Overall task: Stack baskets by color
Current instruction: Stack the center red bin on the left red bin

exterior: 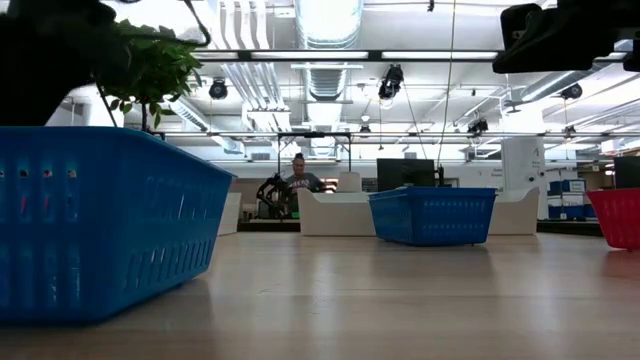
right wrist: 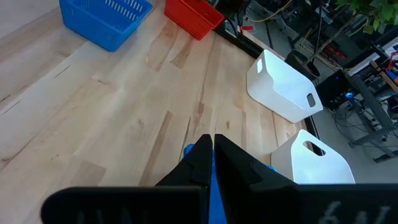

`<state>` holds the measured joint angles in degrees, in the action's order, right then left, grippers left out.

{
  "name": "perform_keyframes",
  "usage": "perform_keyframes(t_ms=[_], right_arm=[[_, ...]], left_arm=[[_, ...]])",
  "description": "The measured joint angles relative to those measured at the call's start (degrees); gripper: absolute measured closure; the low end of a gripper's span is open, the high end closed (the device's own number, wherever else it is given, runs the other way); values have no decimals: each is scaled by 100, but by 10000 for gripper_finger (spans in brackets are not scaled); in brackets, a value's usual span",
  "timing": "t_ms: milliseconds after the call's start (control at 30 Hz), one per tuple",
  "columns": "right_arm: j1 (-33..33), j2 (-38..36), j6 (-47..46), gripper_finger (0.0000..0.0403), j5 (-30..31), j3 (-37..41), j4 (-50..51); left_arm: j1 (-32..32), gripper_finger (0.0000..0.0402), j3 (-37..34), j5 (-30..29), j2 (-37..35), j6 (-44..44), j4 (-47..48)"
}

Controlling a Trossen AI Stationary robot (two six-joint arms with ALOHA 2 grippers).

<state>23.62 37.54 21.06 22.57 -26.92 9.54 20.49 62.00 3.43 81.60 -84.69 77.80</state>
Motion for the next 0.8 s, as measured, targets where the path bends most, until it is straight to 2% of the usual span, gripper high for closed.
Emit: perform_keyframes(t_ms=[167,333,567,800], right_arm=[[0,-2,-37,392,0,0,2],[0,-2,-94,392,0,0,4],[0,1,-94,392,0,2,2],[-2,2,-111,392,0,2,1]], left_arm=[[0,358,-452,-54,6,-30,-265],[0,394,-310,-173,-1,-15,-227],[39,400,-503,-244,-13,-9,28],[38,400,-934,-229,-11,-197,-344]])
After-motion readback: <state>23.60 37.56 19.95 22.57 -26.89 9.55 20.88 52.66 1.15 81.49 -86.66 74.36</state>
